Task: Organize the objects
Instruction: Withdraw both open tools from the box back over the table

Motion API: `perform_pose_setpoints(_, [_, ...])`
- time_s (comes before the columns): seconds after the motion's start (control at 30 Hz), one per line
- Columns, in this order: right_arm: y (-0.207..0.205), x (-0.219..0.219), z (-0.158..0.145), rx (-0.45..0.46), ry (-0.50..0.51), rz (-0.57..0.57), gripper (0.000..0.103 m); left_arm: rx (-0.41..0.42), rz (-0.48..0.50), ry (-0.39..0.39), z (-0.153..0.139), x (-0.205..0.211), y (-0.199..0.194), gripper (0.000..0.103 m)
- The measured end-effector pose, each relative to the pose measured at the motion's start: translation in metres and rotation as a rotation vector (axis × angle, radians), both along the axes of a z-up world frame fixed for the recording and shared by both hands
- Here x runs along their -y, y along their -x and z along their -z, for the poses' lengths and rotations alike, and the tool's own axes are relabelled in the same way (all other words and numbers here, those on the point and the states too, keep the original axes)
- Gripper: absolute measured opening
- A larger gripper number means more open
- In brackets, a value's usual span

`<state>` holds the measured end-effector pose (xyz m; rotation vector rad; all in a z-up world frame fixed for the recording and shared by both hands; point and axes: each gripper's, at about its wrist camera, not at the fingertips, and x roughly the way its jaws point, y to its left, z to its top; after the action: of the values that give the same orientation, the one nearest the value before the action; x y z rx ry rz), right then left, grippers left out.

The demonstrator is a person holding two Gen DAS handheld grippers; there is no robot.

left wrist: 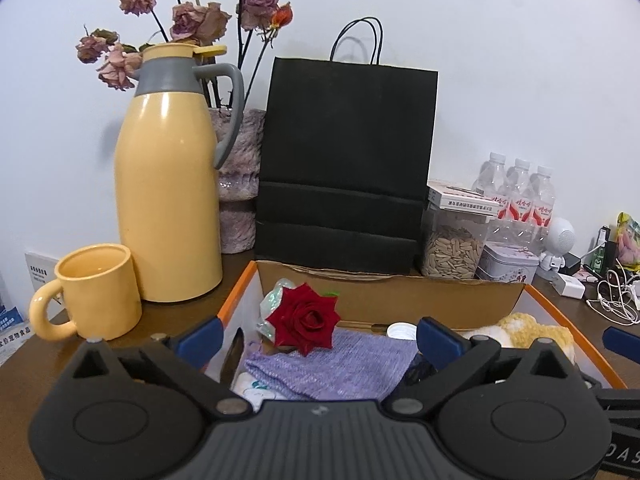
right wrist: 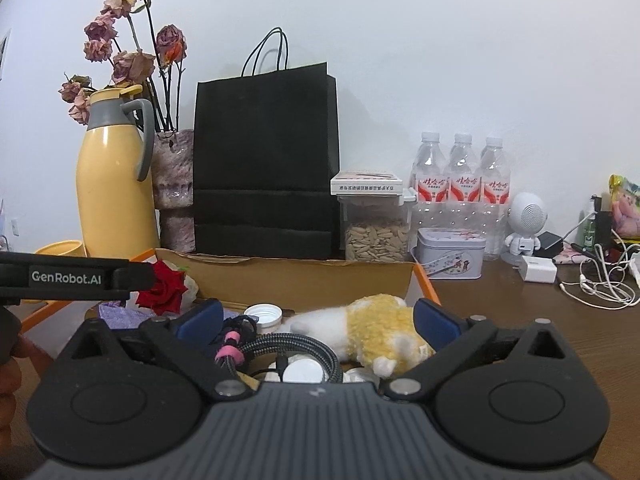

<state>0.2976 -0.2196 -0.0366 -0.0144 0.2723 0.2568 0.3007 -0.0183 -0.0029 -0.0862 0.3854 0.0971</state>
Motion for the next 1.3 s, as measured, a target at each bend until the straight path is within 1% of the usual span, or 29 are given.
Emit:
perform_pose_setpoints(0.3, [0.040, 0.011, 0.005, 0.029, 0.041, 0.005, 0.103, 0.001, 0.015, -0.035, 0.008, -0.003, 0.040, 0.103])
perform_pose_setpoints(0.47, [0.059, 0.019, 0.009, 0.015, 0.050, 0.015, 0.103, -0.013, 0.027, -0.046, 0.015, -0.004, 0.064, 0.103])
perform_pose_setpoints(0.73, [0.086, 0.028, 0.018, -0.055, 0.050, 0.020, 0.103, -0.044, 0.050, -0.050, 0.028, -0.007, 0.093, 0.103])
perform_pose_setpoints(0.87, [0.093, 0.029, 0.022, -0.089, 0.056, 0.017, 0.103, -0.063, 0.054, -0.058, 0.033, -0.008, 0.102, 0.103])
perform_pose_setpoints(1.0, [0.096, 0.029, 0.025, -0.130, 0.059, 0.010, 0.103, -0.077, 0.044, -0.043, 0.035, -0.013, 0.106, 0.103])
perform_pose_setpoints(1.13, [0.094, 0.027, 0.028, -0.181, 0.071, 0.008, 0.103, -0.125, 0.031, -0.026, 0.039, -0.019, 0.103, 0.103])
perform_pose_setpoints(1.23, [0.086, 0.026, 0.032, -0.234, 0.085, 0.011, 0.103, -0.175, 0.030, -0.030, 0.043, -0.021, 0.098, 0.103])
perform_pose_setpoints(1.3, [0.080, 0.025, 0.035, -0.274, 0.093, 0.016, 0.103, -0.192, 0.036, -0.029, 0.044, -0.022, 0.097, 0.103])
